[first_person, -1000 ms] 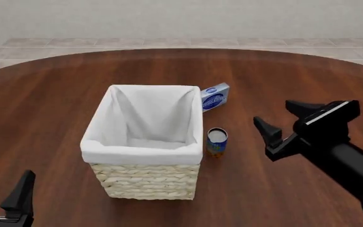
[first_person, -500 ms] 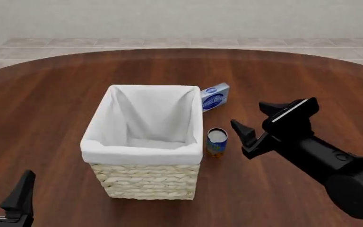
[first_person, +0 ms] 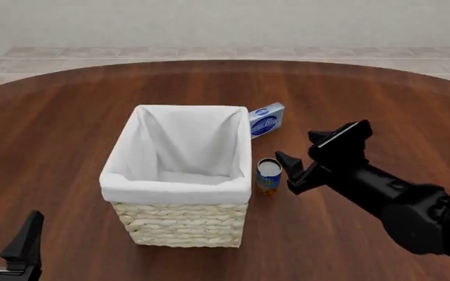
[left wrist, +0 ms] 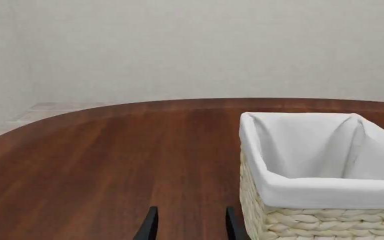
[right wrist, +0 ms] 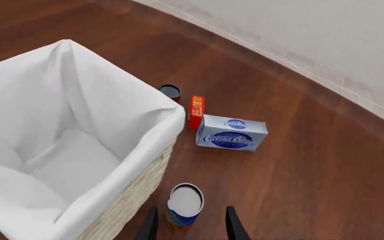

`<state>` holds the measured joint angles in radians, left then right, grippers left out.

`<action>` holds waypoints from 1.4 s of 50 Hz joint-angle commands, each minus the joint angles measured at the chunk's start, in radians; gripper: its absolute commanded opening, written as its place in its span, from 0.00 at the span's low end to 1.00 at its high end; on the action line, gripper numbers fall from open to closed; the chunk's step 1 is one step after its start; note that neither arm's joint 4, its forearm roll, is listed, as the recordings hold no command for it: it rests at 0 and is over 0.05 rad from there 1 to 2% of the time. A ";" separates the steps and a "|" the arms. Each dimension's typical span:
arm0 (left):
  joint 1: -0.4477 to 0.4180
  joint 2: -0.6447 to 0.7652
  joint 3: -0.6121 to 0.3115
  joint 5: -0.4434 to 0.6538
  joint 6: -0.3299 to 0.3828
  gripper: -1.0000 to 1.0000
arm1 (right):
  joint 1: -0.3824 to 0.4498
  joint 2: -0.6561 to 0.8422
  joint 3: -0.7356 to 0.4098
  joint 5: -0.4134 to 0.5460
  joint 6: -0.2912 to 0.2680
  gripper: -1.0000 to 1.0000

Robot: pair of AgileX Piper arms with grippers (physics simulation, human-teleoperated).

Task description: Pick up the alphabet soup and put it in the basket.

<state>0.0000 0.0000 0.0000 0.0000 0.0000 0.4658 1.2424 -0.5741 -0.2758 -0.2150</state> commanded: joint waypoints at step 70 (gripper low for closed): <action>0.000 0.000 0.000 0.000 0.000 1.00 | -0.027 0.251 -0.124 -0.007 -0.029 1.00</action>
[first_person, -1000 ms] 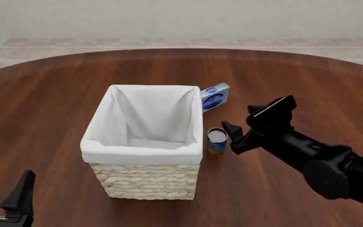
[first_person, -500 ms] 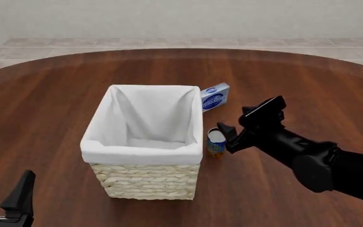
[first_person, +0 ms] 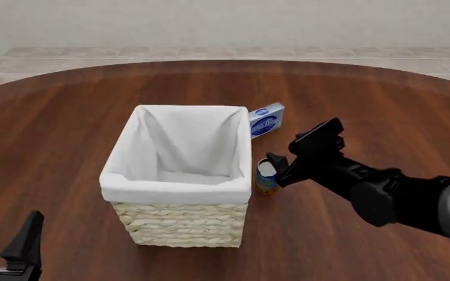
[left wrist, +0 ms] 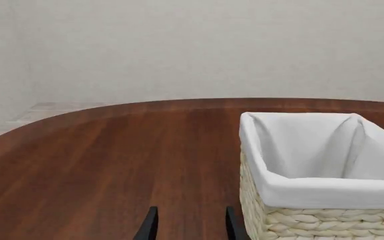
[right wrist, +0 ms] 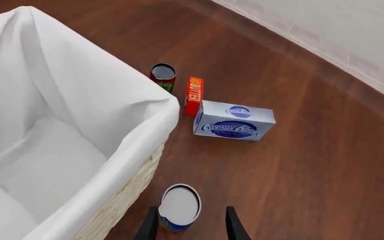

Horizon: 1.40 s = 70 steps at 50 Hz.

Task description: Pick up the alphabet soup and put it in the basket.

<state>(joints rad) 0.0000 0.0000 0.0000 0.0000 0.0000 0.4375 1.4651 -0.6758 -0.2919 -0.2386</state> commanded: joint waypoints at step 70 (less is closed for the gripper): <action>0.000 0.000 0.000 0.000 0.000 1.00 | 0.018 0.143 -0.034 -0.060 0.021 1.00</action>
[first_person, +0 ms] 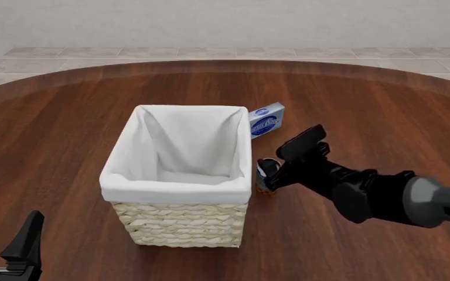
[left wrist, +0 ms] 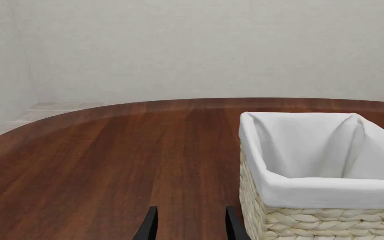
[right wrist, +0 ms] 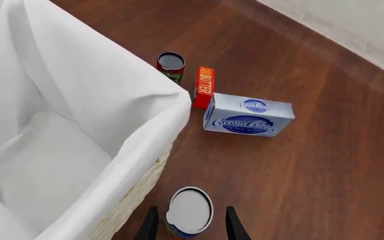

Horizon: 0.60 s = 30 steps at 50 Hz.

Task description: Pick up the alphabet soup and put it in the basket.

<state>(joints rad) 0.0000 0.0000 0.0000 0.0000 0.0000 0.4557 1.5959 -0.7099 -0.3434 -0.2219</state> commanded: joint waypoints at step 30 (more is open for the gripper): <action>0.000 0.000 0.000 0.000 0.000 1.00 | -0.001 0.080 -0.017 -0.035 0.015 1.00</action>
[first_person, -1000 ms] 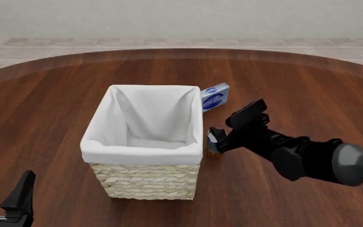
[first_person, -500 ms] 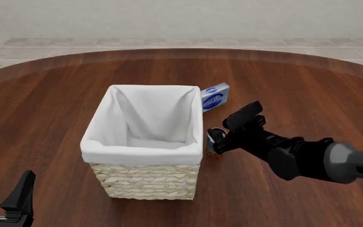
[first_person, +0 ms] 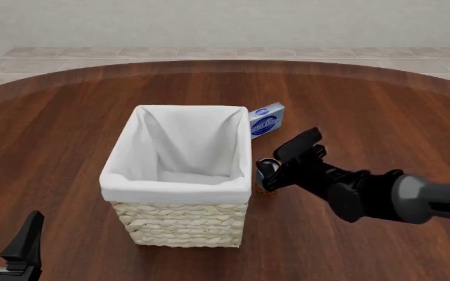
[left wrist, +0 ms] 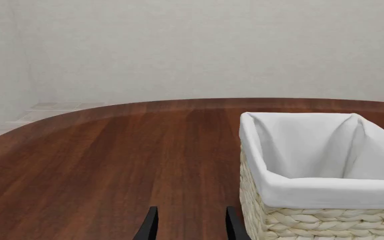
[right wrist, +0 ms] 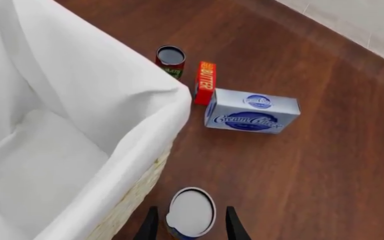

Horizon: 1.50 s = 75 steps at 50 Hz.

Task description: Pick up the alphabet soup and put it in the basket.

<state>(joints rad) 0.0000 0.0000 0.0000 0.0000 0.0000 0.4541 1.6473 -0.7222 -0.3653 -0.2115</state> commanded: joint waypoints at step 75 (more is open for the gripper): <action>0.000 0.000 0.000 0.000 0.000 1.00 | -0.012 0.102 0.000 -0.064 0.031 1.00</action>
<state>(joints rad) 0.0000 0.0000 0.0000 0.0000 0.0000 0.4421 1.7360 -0.7217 -0.4209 -0.1844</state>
